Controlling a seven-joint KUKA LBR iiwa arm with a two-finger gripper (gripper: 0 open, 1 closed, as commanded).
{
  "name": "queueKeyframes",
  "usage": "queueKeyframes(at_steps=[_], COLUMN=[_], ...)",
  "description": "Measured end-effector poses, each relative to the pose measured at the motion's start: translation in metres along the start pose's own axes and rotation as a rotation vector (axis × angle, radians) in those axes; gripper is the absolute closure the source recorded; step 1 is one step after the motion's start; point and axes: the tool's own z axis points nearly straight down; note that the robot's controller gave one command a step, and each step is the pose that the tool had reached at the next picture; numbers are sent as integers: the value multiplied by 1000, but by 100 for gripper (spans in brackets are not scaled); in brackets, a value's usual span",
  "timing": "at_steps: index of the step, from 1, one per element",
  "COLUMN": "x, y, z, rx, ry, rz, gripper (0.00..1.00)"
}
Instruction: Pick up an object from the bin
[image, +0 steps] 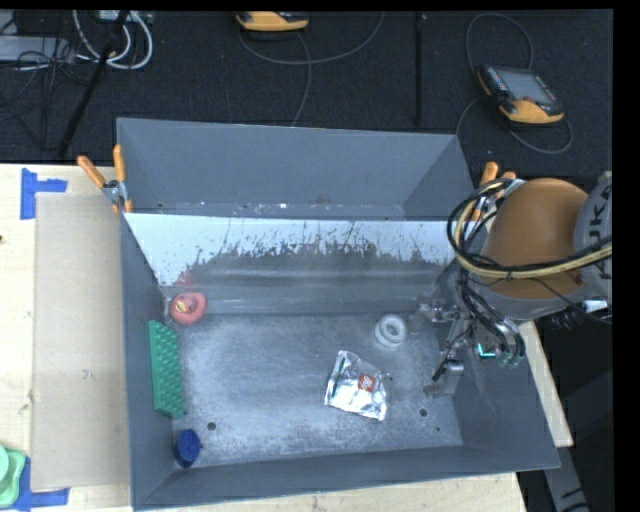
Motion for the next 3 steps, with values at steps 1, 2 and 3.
queueKeyframes(at_steps=[1, 2, 3], x=[15, 13, -25], y=[78, 74, 61], z=[73, 70, -33], rx=[-3, 1, 1], ry=[0, -6, -19], rz=[97, 98, 96], gripper=[0, 100, 100])
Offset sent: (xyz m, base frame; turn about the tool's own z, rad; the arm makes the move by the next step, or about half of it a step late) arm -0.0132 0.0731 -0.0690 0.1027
